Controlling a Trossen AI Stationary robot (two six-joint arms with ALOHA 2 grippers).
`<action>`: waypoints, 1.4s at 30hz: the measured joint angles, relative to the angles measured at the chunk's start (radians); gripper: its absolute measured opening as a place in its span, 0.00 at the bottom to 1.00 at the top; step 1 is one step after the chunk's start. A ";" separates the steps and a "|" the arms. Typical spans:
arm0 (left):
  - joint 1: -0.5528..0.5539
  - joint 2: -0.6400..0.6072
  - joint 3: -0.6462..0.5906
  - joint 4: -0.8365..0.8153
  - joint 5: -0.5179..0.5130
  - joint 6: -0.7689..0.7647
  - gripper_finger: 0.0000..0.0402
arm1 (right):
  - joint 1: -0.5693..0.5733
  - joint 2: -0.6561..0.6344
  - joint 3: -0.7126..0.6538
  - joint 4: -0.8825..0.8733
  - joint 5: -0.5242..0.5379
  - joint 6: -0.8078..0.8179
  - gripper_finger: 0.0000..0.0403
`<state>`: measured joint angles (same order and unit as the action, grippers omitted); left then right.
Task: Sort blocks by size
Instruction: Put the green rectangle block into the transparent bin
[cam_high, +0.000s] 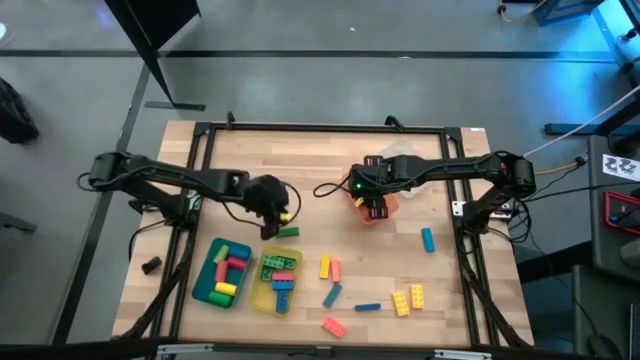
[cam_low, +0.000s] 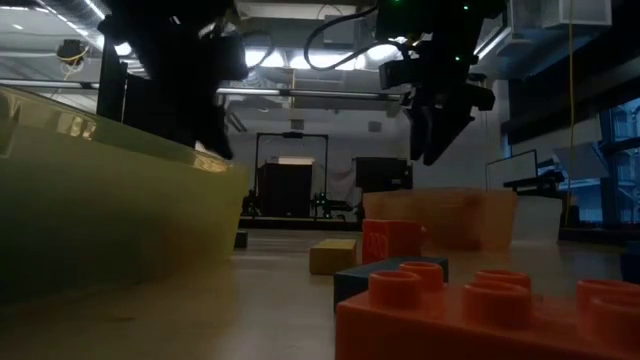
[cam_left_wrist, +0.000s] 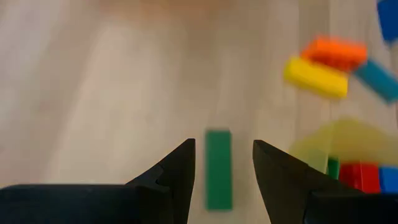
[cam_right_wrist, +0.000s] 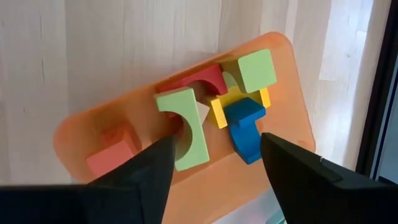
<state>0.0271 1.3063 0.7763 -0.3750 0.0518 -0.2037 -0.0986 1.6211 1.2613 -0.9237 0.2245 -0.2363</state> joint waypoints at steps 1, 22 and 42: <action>-0.009 0.019 0.002 -0.011 0.013 0.005 0.36 | 0.000 0.000 0.000 0.002 0.000 0.000 0.59; -0.043 0.167 0.002 -0.034 0.034 0.074 0.36 | 0.000 0.000 0.000 0.051 -0.002 0.000 0.59; 0.025 0.246 0.001 -0.028 0.027 0.043 0.36 | 0.000 0.000 0.000 0.059 -0.002 0.000 0.59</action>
<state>0.0520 1.5527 0.7776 -0.4034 0.0784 -0.1612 -0.0986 1.6211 1.2613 -0.8650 0.2226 -0.2364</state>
